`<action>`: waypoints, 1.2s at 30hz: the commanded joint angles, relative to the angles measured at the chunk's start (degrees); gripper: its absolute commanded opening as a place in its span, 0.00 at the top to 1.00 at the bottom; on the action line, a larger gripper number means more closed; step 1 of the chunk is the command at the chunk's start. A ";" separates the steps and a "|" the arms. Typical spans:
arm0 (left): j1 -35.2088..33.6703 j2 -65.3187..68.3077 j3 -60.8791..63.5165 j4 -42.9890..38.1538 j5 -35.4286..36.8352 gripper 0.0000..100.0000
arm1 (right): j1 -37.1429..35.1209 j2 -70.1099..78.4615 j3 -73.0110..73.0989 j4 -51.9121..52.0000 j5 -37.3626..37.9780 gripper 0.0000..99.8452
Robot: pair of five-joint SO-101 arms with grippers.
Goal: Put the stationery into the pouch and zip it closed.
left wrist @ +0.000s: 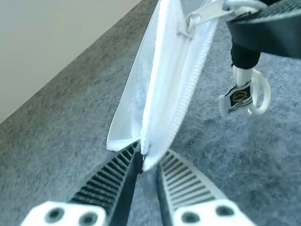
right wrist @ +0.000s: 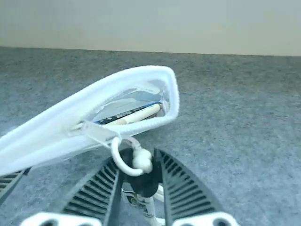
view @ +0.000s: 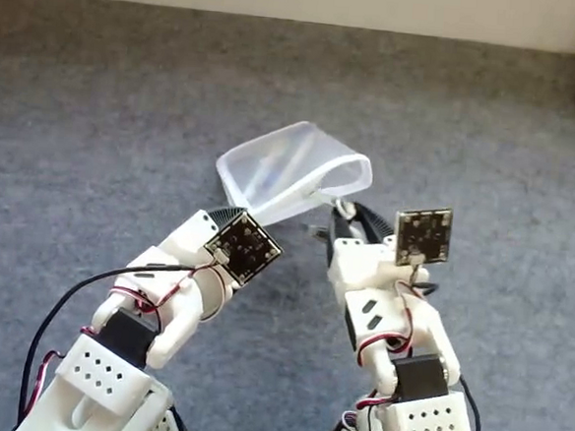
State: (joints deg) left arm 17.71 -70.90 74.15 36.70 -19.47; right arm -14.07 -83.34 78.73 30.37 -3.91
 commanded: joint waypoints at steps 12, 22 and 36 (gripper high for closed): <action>-1.45 -0.66 -2.07 0.35 0.79 0.99 | 19.56 -1.36 -1.36 -10.33 -7.47 0.99; -1.45 -0.66 -2.07 0.35 0.70 0.99 | 25.36 -1.01 -1.01 -13.49 -12.75 0.99; -1.27 -0.66 -2.07 0.35 0.70 0.99 | 13.76 -1.45 -1.63 -3.74 -12.66 0.79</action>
State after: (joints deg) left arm 17.98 -71.43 73.98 36.53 -19.47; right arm 1.23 -83.25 78.81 23.16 -16.04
